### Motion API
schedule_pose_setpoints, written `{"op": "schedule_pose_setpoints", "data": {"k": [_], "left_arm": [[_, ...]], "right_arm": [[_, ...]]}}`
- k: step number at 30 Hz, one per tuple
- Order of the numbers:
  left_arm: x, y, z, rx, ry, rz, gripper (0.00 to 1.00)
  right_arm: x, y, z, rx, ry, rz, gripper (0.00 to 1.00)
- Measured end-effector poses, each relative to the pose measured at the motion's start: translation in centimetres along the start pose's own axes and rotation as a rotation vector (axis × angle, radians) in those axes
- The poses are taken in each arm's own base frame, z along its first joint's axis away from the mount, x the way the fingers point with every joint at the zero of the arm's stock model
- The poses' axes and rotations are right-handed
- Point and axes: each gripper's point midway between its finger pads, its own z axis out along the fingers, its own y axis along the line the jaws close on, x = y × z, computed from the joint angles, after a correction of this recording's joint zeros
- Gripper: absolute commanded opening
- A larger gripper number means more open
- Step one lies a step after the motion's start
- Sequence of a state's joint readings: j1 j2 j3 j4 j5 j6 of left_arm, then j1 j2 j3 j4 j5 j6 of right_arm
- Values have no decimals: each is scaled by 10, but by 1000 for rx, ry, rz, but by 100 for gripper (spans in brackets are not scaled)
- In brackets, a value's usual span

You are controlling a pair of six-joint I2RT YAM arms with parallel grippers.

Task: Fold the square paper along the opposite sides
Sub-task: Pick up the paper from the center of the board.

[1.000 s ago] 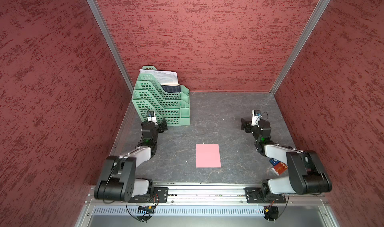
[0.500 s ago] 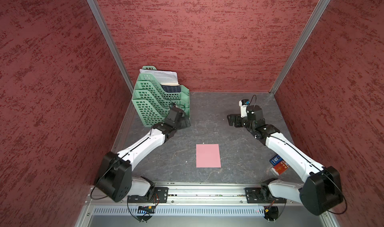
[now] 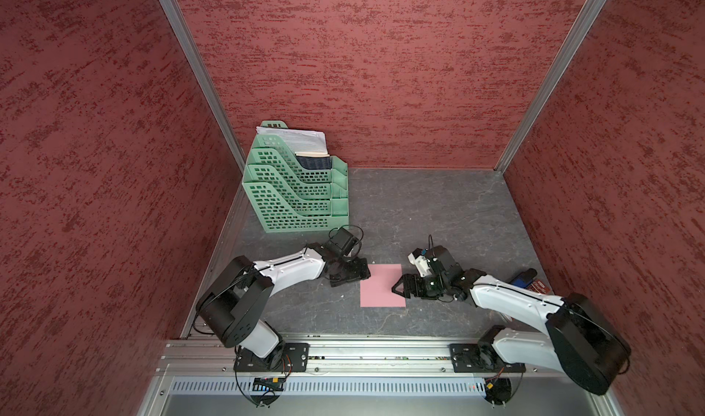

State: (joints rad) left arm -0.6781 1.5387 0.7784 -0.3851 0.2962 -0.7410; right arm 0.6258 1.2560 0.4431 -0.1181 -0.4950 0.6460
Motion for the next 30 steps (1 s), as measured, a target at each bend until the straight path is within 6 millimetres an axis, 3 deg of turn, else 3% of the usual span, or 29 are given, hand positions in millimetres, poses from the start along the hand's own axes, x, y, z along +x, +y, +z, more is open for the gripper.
{"op": "schedule_pose_setpoints", "data": {"k": [9, 20, 30], "left_arm": [[-5, -24, 11, 124, 18, -8, 89], [-7, -22, 11, 140, -3, -23, 89], [-15, -22, 23, 150, -21, -20, 72]], "right_arm": [[-15, 22, 22, -183, -57, -9, 91], [-17, 28, 25, -254, -93, -46, 92], [-16, 30, 26, -272, -92, -63, 91]]}}
